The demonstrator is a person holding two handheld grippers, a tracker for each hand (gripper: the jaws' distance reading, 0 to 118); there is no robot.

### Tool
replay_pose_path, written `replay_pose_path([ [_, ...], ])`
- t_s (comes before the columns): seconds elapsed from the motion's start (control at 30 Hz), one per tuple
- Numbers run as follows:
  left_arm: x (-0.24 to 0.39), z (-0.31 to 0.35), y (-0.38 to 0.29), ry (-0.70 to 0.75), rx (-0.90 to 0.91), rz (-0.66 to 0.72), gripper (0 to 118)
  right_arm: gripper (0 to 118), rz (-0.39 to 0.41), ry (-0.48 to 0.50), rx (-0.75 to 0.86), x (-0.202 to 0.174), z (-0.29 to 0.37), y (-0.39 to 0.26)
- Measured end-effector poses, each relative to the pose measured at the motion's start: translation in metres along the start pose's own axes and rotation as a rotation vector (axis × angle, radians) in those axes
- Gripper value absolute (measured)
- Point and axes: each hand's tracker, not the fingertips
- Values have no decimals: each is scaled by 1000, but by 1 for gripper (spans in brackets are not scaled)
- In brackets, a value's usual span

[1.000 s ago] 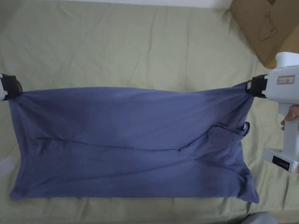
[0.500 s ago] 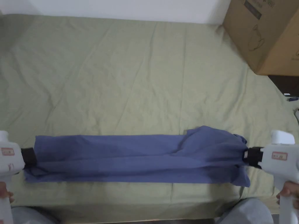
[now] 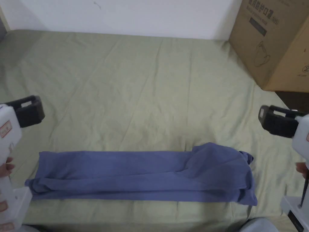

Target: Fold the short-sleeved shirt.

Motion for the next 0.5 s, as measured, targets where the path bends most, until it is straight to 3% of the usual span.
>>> replay_pose_path([
  [0.13,28,3,10,-57,81,-13,103,110,13,17,119,-26,1,6],
  [0.2,40,1,6,-53,110,-50,89,102,4,17,131,-36,-2,4],
  [0.23,45,1,4,-58,114,-58,72,87,-4,27,133,-43,-2,3],
  [0.27,49,2,1,-80,119,-46,44,51,-12,47,132,-46,-3,2],
  [0.3,53,2,-1,-97,114,-48,21,22,-26,61,137,-49,-3,1],
  [0.4,56,-1,-9,-116,96,-12,2,3,-36,55,128,-59,-9,-3],
  [0.5,53,-2,-14,-148,74,19,0,0,-30,73,124,-68,-7,-5],
])
